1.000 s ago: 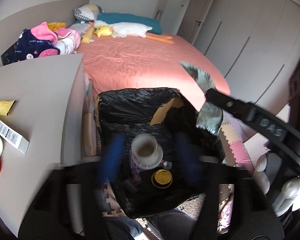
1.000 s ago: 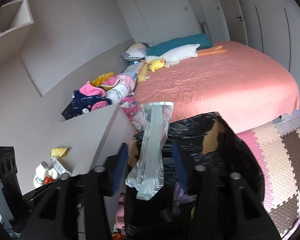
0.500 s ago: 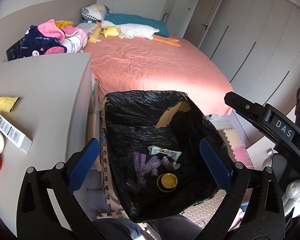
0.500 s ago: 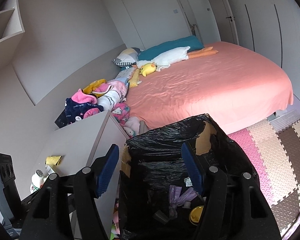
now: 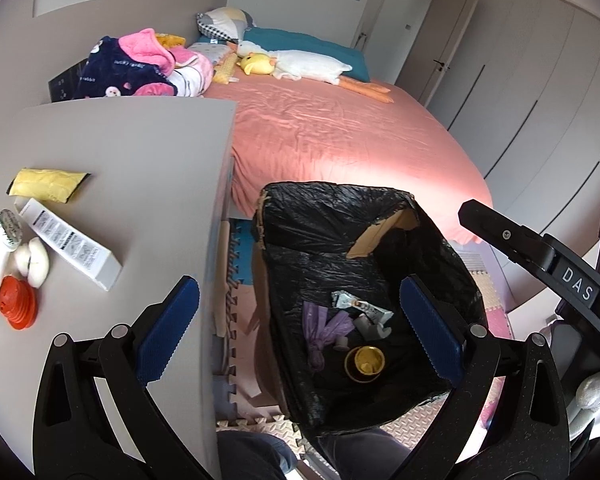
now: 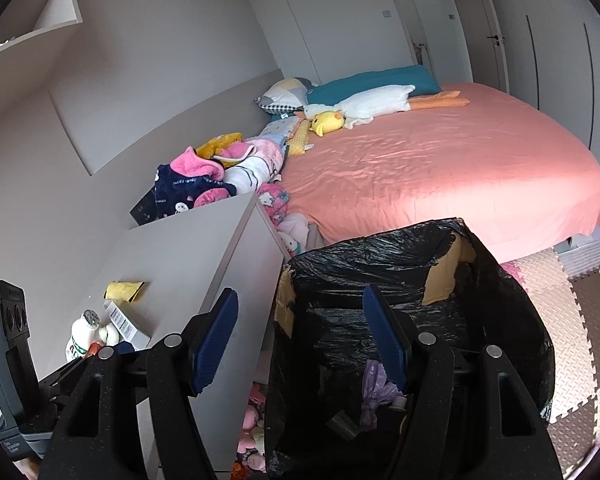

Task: Collect trash
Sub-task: 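Move both open tools back over the table trash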

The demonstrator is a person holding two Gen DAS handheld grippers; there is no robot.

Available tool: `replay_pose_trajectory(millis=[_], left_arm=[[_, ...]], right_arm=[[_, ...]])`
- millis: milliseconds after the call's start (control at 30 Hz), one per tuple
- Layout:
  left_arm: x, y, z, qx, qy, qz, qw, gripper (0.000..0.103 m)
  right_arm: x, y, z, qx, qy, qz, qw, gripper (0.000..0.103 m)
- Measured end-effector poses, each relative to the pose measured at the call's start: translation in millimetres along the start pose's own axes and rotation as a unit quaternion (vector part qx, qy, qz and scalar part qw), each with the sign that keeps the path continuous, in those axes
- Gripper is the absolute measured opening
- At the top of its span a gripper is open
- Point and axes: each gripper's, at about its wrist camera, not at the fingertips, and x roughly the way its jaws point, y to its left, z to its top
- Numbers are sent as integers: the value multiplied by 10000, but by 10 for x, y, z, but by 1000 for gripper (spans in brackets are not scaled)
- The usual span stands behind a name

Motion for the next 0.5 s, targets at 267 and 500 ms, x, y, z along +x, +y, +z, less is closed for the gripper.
replay_pose_trajectory(millis=[267,500], left_arm=[[-139,309,-65,-60,-10,235,9997,97],[-291,558,-115,-124,-59,382,9992,97]], right_arm=[[143,349,-67,-293,154,225,9992,66],[264,628,-118,-494,280,356,9978,66]])
